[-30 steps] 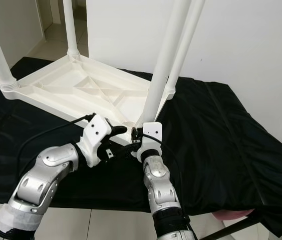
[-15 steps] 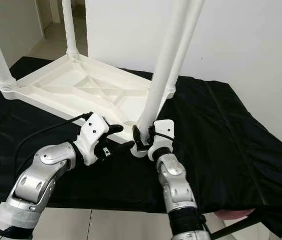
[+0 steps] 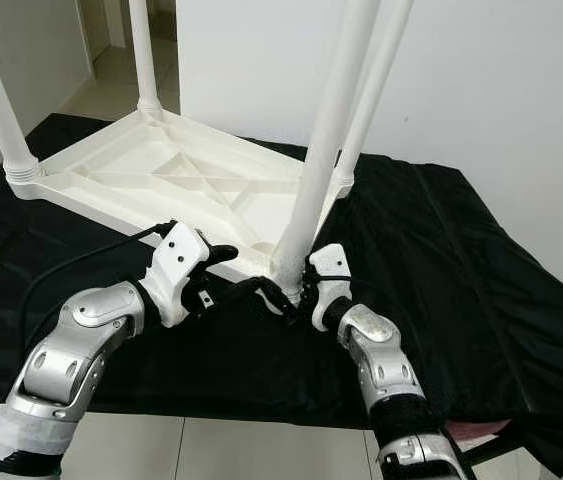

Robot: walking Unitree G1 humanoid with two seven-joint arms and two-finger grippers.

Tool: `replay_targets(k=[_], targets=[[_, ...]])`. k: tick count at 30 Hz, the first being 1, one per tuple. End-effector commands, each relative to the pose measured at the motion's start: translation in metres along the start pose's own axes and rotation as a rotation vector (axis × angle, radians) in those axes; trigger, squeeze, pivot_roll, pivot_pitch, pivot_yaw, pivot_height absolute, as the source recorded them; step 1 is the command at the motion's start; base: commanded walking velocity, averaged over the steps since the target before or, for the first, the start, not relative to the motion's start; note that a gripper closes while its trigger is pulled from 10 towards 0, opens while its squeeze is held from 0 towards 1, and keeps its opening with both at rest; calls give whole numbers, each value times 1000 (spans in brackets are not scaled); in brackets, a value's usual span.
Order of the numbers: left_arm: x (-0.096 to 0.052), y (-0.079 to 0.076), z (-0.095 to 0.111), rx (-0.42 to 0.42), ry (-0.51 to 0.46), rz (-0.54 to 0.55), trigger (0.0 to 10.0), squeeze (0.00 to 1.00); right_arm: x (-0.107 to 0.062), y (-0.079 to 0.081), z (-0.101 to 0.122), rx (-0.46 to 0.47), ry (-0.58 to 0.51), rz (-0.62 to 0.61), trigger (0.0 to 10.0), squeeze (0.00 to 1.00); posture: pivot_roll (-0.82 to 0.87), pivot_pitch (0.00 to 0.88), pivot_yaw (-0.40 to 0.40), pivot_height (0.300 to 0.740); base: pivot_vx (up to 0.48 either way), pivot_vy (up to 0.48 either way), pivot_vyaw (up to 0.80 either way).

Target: Building children table

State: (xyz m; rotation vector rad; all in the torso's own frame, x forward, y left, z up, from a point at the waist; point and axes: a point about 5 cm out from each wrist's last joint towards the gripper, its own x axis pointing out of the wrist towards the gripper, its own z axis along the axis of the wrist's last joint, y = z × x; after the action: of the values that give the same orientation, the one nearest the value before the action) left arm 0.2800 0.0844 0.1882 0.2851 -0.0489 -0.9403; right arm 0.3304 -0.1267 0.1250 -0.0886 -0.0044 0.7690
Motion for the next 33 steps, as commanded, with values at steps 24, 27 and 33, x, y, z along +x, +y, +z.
replay_targets(k=[24, 27, 33], targets=[[-5, 2, 1, 5, -4, 124, 10000, 0, 4, -2, -28, -5, 109, -42, 0, 0, 88, 0, -163, 740, 0, 0, 0], [-3, -1, 1, -1, -8, 111, 10000, 0, 0, -6, -29, -2, 113, -180, 0, 0, 76, 0, -169, 740, 0, 0, 0], [-1, -4, 0, -6, -9, 104, 10000, 0, -2, -3, -26, 61, 76, -360, 0, 0, 62, 0, -171, 740, 0, 0, 0]])
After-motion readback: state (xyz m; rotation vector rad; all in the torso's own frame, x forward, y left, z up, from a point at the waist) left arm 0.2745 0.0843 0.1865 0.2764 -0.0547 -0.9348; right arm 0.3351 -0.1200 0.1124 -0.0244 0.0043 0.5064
